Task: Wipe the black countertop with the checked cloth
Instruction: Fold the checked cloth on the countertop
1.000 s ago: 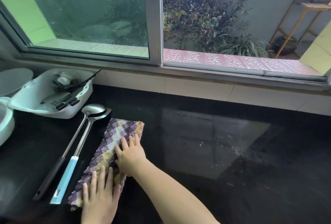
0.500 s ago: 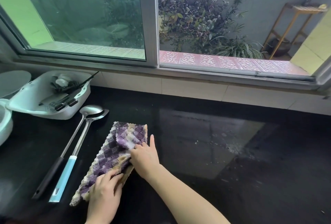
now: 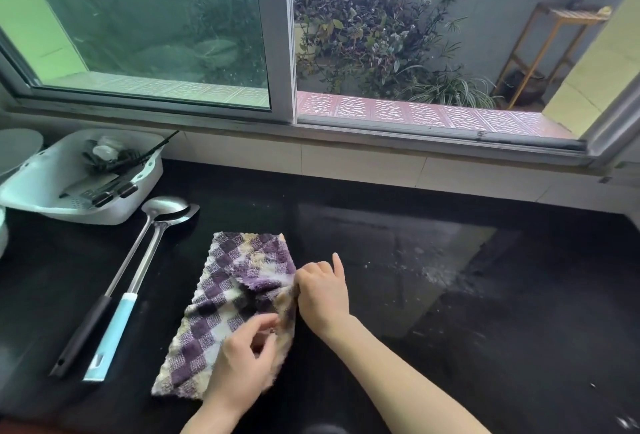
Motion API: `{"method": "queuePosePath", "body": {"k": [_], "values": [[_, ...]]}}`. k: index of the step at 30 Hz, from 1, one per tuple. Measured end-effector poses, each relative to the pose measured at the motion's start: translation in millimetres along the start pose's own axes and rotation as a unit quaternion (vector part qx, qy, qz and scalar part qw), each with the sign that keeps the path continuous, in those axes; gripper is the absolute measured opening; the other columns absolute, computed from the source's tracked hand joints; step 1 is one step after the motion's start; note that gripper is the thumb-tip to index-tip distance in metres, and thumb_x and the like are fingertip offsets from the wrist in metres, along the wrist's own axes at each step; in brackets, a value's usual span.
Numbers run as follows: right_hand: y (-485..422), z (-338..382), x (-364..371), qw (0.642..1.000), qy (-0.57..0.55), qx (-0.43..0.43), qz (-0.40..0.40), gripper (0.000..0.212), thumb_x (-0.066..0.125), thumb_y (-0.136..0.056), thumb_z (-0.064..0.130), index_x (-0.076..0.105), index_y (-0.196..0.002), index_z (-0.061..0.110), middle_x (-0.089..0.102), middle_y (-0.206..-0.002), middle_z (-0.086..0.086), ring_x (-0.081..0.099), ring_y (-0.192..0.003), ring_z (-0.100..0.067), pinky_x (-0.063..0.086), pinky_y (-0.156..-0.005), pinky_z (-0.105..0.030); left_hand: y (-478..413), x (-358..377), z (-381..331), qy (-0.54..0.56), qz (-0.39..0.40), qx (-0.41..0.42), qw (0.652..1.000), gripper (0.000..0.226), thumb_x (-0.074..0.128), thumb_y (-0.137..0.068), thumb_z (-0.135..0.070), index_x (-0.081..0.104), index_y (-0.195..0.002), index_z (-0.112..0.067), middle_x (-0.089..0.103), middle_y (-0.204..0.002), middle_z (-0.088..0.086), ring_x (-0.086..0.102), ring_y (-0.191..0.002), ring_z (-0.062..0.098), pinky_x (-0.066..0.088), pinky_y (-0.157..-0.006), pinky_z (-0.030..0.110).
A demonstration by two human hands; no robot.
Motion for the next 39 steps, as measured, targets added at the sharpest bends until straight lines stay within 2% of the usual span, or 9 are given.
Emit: {"method": "queuePosePath", "body": {"k": [5,11,14,19,22,26,32,36,39], "values": [[18.7,26.8,-2.4,0.992,-0.113,-0.054,-0.033,0.024,0.045,-0.072,0.016,0.064,-0.086,0.016,0.066,-0.079,-0.003,0.058,-0.071,-0.028,0.046,-0.06,-0.034,-15.2,-17.5,23.2,-0.032,-0.101,-0.078,0.991,0.035,0.042,-0.086,0.006,0.057,-0.111,-0.014,0.062,-0.101,0.002,0.06,-0.09,0.017,0.046,-0.078,0.03],[39.4,74.1,22.7,0.993,0.034,-0.084,0.076,0.022,0.074,-0.058,0.039,0.062,-0.07,0.025,0.058,-0.079,0.003,0.055,-0.071,-0.02,0.048,-0.059,-0.026,-8.5,-22.0,50.3,-0.142,-0.037,-0.044,0.988,0.04,0.048,-0.085,0.008,0.055,-0.121,-0.006,0.061,-0.111,0.007,0.054,-0.107,0.026,0.042,-0.095,0.042],[37.4,59.3,18.8,0.989,-0.13,-0.048,0.054,0.006,0.056,-0.07,0.012,0.06,-0.072,0.008,0.055,-0.079,-0.011,0.053,-0.074,-0.032,0.047,-0.057,-0.035,-2.0,-21.8,64.2,-0.209,-0.01,-0.004,0.978,0.041,0.05,-0.081,0.009,0.058,-0.119,-0.004,0.06,-0.112,0.01,0.054,-0.105,0.029,0.041,-0.095,0.043],[38.6,10.2,-9.1,0.937,-0.308,0.157,-0.047,0.034,0.037,-0.071,0.009,0.067,-0.086,0.01,0.06,-0.092,-0.006,0.056,-0.088,-0.024,0.045,-0.072,-0.03,1.7,-15.4,70.9,-0.244,-0.016,0.038,0.969,0.038,0.053,-0.077,0.011,0.064,-0.111,-0.003,0.059,-0.113,0.009,0.052,-0.108,0.029,0.041,-0.095,0.045],[43.9,-16.8,-17.9,0.956,-0.197,0.209,-0.054,0.024,0.049,-0.076,0.002,0.067,-0.087,0.013,0.056,-0.095,0.0,0.052,-0.089,-0.022,0.045,-0.065,-0.033,-6.8,-13.8,68.2,-0.266,-0.02,0.039,0.963,0.039,0.052,-0.073,0.007,0.066,-0.107,-0.005,0.059,-0.109,0.009,0.05,-0.105,0.03,0.045,-0.09,0.05],[51.7,2.0,-20.7,0.99,-0.066,0.121,-0.033,0.018,0.065,-0.049,0.0,0.061,-0.063,0.012,0.056,-0.079,-0.004,0.05,-0.066,-0.028,0.036,-0.049,-0.032,-31.1,-3.4,57.1,-0.301,-0.009,0.083,0.95,0.035,0.05,-0.072,-0.006,0.07,-0.101,-0.011,0.062,-0.103,0.004,0.048,-0.102,0.024,0.045,-0.083,0.05],[78.4,70.1,-4.7,0.991,0.065,-0.076,0.085,0.023,0.057,-0.056,0.047,0.063,-0.064,0.027,0.056,-0.07,0.011,0.052,-0.064,-0.011,0.039,-0.065,-0.025,-82.3,12.2,35.4,-0.321,0.037,0.136,0.936,0.019,0.048,-0.074,-0.017,0.064,-0.083,-0.019,0.055,-0.083,0.0,0.053,-0.082,0.028,0.041,-0.072,0.043],[102.3,67.3,9.9,0.992,0.073,-0.062,0.082,0.017,0.049,-0.068,0.03,0.056,-0.053,0.024,0.053,-0.055,0.007,0.049,-0.047,-0.013,0.034,-0.053,-0.025,-103.3,32.1,17.5,-0.333,0.102,0.161,0.924,0.042,0.038,-0.079,-0.038,0.065,-0.107,-0.023,0.059,-0.106,0.003,0.05,-0.102,0.03,0.038,-0.087,0.047],[106.8,53.4,6.6,0.99,0.104,-0.042,0.087,0.018,0.062,-0.057,0.036,0.057,-0.047,0.022,0.051,-0.047,0.009,0.048,-0.042,-0.011,0.034,-0.049,-0.019,-112.4,59.1,10.7,-0.337,0.185,0.172,0.907,0.05,0.042,-0.089,-0.044,0.038,-0.138,-0.039,0.041,-0.142,0.004,0.035,-0.129,0.028,0.028,-0.103,0.047]]}}
Point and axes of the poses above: each hand's wrist, its own y-axis away from the middle knuckle, its own x-axis out of the palm, z = x × y, the point moved 3 cm from there along -y, towards the middle knuckle
